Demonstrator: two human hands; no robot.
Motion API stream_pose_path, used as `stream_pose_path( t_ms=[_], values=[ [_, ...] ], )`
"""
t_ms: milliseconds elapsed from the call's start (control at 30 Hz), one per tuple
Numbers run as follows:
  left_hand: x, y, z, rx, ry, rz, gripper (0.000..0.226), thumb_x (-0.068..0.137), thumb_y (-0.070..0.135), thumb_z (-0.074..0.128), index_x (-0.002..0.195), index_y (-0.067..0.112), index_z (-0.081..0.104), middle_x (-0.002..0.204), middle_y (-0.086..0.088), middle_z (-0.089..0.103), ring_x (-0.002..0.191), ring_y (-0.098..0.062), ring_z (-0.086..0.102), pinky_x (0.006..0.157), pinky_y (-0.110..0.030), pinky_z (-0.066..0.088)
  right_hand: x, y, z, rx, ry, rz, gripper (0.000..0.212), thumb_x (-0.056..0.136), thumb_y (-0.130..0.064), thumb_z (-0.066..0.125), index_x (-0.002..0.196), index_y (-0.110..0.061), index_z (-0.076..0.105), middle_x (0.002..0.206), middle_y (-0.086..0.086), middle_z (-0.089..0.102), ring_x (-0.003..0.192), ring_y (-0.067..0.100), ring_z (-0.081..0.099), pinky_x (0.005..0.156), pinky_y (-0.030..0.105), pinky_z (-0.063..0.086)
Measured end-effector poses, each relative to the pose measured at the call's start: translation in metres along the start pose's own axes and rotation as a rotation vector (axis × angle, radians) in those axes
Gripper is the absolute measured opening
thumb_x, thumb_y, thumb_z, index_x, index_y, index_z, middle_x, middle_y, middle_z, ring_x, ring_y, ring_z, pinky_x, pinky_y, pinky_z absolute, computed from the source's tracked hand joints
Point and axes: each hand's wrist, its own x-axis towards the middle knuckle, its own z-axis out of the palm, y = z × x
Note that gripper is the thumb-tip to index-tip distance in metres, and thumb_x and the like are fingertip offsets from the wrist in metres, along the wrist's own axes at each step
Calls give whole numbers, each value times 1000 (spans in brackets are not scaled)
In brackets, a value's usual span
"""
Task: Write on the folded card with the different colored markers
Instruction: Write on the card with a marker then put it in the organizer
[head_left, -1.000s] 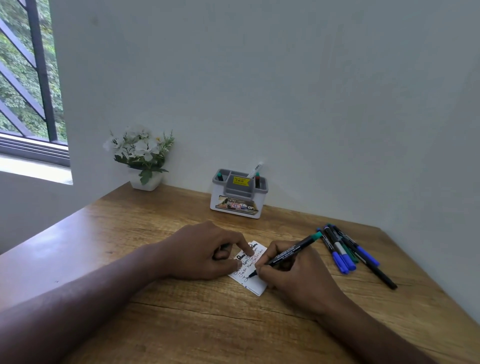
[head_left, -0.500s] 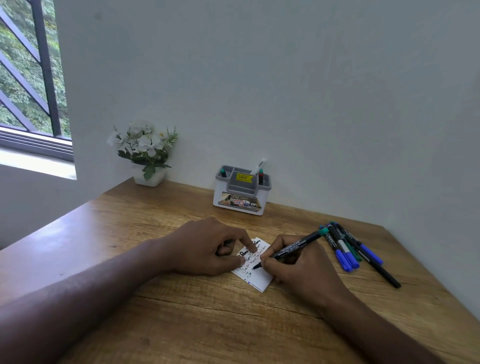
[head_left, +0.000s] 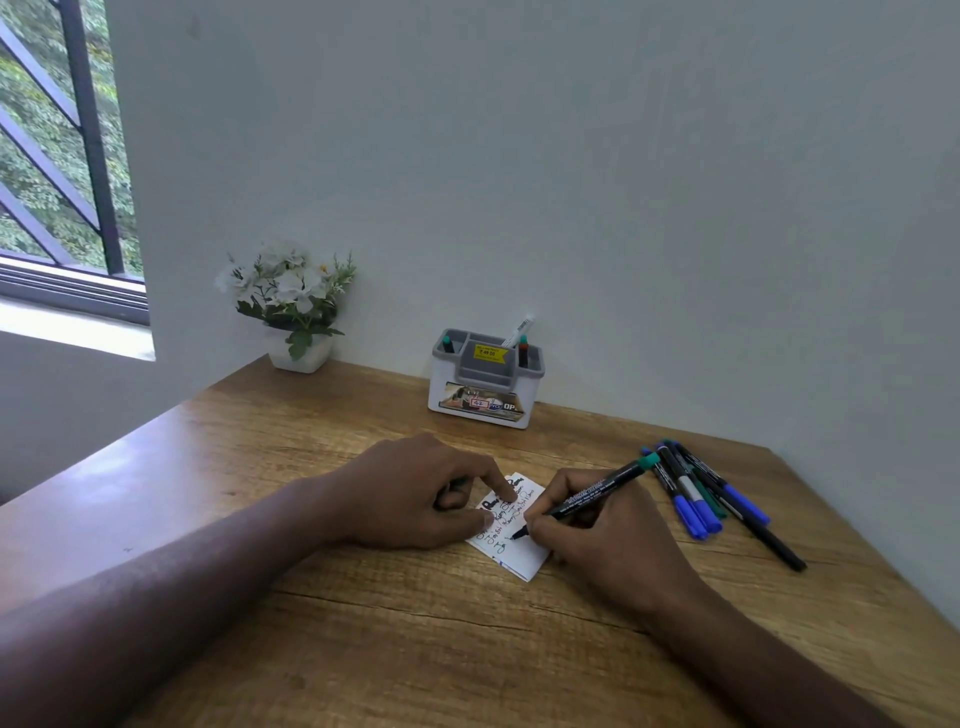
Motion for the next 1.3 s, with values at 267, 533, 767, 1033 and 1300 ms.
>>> stream_pose_path(
  t_ms=[267,533,767,1033,1300],
  values=[
    [2,-1,-1,-7,-9,-1,33,100,48,64,133,50,60,71,12,57,66,-10,56,58,-28,38,2,2,0,-1,11,10,5,83,-22,81,79,-24,78,79,-12,79,72,1,72,62,17,57],
    [1,1,-2,0,-20,-4,33,101,48,63,133,49,60,69,10,56,68,-10,56,62,-32,44,2,4,0,-8,27,19,6,83,-25,81,79,-25,77,80,-9,79,74,7,73,67,27,61],
    [2,0,-1,-1,-14,-2,33,101,49,63,133,52,59,69,12,56,67,-9,56,61,-31,41,2,4,-1,15,48,20,5,84,-25,80,79,-26,78,79,-10,79,72,5,73,65,24,60],
    [3,0,-1,-1,-15,-3,33,100,48,63,133,51,60,69,15,56,66,-9,55,60,-29,40,4,6,-2,43,26,44,6,84,-21,80,79,-24,79,82,-10,79,74,2,72,62,16,56],
    [3,1,-1,-3,-14,1,32,101,47,64,132,50,61,69,13,55,65,-9,54,58,-28,36,4,7,-2,10,56,44,5,84,-26,80,80,-25,78,79,-11,79,70,1,71,60,16,56]
  ],
)
